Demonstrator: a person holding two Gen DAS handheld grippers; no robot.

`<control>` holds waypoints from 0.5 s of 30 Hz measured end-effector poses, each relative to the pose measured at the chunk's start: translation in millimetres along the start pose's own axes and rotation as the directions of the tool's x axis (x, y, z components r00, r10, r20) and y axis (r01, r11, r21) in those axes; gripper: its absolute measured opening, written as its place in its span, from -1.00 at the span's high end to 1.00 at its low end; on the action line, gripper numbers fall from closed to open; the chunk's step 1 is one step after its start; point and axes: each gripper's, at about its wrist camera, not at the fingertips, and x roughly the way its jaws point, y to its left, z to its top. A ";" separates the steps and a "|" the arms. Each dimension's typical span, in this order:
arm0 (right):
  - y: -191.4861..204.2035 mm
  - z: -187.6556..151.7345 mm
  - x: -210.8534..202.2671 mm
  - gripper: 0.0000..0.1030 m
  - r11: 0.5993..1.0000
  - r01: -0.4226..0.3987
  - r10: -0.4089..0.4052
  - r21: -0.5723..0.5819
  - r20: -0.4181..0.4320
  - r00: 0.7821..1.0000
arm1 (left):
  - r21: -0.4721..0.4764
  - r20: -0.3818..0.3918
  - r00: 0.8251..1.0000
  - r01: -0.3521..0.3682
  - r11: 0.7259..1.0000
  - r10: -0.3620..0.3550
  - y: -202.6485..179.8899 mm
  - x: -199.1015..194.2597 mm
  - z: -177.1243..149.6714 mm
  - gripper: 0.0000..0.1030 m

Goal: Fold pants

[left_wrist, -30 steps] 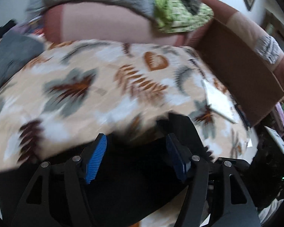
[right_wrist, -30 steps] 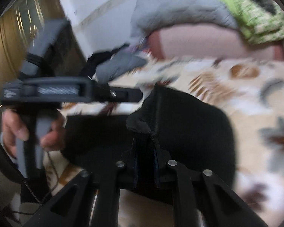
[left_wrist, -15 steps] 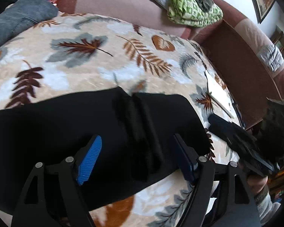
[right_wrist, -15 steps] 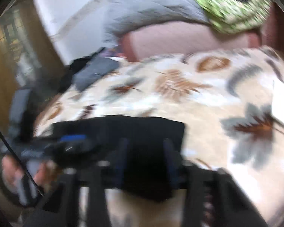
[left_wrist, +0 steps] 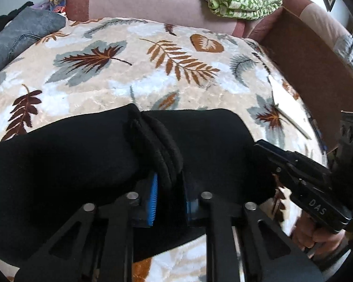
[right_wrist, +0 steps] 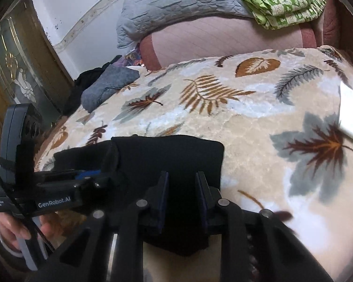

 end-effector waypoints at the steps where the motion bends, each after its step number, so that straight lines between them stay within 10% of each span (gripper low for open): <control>1: 2.0 0.7 -1.1 0.52 1.000 -0.006 0.006 -0.004 0.002 1.000 | 0.007 0.014 1.000 -0.002 1.000 0.001 0.3 -4.8 -0.3 0.73; 15: 15.9 -5.5 23.0 0.54 0.999 -0.017 0.015 -0.028 -0.054 0.998 | -0.048 0.016 1.000 -0.016 0.999 0.017 15.3 -4.8 -16.5 0.74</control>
